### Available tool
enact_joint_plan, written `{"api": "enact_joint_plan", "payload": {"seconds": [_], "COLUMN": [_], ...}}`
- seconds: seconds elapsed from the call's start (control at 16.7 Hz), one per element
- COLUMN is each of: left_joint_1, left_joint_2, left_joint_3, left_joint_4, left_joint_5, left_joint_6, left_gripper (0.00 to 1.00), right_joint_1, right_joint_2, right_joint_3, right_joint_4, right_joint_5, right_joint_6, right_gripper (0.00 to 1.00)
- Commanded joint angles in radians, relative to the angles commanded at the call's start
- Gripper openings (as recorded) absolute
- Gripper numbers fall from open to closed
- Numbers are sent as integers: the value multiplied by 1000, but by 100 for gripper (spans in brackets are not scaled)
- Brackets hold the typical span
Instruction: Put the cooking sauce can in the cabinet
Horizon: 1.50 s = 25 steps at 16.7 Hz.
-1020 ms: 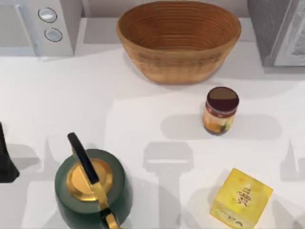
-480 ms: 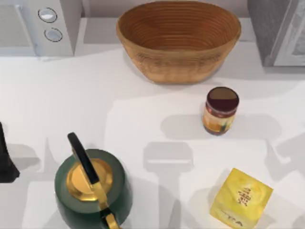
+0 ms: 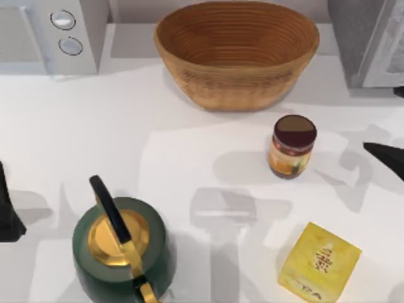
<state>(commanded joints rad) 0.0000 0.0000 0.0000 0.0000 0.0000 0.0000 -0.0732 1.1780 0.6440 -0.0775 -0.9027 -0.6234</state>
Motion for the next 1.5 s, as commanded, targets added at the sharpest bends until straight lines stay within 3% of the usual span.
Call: {"api": "enact_joint_plan", "payload": {"seconds": [0.42,0.78,1.14,1.38,1.44,1.5], "left_joint_1": [0,0,0,0,0,0], "left_joint_2": [0,0,0,0,0,0], "left_joint_3": [0,0,0,0,0,0], "left_joint_4": [0,0,0,0,0,0], "left_joint_5": [0,0,0,0,0,0], "left_joint_6": [0,0,0,0,0,0], "left_gripper": [100,100,100,100,100,100], "right_joint_1": [-3,14,30,30,24,24], "right_joint_2": [682,1130,1317,1317,1304,1304], "right_joint_3": [353,570,658,658,637,637], "right_joint_4": [-62,-103,-118,-118,-79,-79], "right_joint_5": [-439,-677,-764,-764,-689,-689], "right_joint_6": [-382,-647,-764,-764,-753,-753], "right_gripper": [100,100,100,100,100,100]}}
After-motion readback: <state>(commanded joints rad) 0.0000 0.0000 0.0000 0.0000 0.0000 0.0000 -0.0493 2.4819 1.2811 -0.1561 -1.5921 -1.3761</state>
